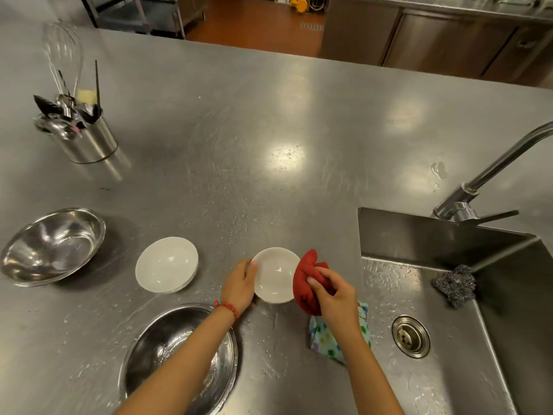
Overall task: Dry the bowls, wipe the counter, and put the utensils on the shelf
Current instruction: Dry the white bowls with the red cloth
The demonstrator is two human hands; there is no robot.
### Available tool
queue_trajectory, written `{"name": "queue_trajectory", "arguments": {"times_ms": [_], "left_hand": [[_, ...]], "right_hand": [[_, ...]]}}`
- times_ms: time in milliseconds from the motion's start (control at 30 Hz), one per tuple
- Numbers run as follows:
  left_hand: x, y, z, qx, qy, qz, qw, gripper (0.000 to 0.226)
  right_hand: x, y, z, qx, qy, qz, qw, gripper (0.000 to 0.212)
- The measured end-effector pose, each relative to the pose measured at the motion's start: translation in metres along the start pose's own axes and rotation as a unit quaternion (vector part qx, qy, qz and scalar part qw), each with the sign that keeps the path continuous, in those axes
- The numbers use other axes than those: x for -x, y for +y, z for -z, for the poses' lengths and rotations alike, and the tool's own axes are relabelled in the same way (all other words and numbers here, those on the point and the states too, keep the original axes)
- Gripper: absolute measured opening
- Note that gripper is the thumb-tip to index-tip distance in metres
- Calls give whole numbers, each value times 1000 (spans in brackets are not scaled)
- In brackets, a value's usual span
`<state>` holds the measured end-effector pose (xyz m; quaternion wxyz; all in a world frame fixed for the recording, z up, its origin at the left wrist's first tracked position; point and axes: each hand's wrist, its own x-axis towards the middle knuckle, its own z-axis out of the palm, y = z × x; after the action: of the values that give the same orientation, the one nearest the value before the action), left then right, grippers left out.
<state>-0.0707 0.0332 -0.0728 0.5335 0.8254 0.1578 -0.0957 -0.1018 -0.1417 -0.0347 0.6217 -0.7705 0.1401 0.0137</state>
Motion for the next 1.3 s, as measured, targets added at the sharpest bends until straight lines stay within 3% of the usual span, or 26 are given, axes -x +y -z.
{"name": "queue_trajectory", "arguments": {"times_ms": [167, 333, 600, 667, 800, 933, 1100, 1300], "left_hand": [[0, -3, 36, -89, 57, -84, 991, 35], [-3, -16, 104, -111, 125, -158, 973, 24], [-27, -68, 218, -125, 123, -221, 959, 24], [-33, -80, 228, -106, 91, -180, 974, 28], [-45, -90, 227, 25, -51, -31, 998, 45], [-48, -94, 216, 114, -120, -8, 986, 31], [-53, -98, 213, 193, -155, 28, 969, 21], [-51, -98, 208, 229, -131, 25, 964, 32]], "right_hand": [[6, -12, -32, -2, -6, 25, 1000, 21], [17, -24, -89, 14, 0, 59, 998, 26], [36, -33, -194, 30, 23, 36, 999, 23], [38, -35, -213, 35, 19, 36, 999, 25], [37, -36, -235, 59, 43, 20, 997, 21], [34, -34, -236, 66, 73, 8, 995, 19], [32, -37, -233, 64, 72, -4, 995, 21], [36, -45, -239, 71, 79, 15, 994, 22]]}}
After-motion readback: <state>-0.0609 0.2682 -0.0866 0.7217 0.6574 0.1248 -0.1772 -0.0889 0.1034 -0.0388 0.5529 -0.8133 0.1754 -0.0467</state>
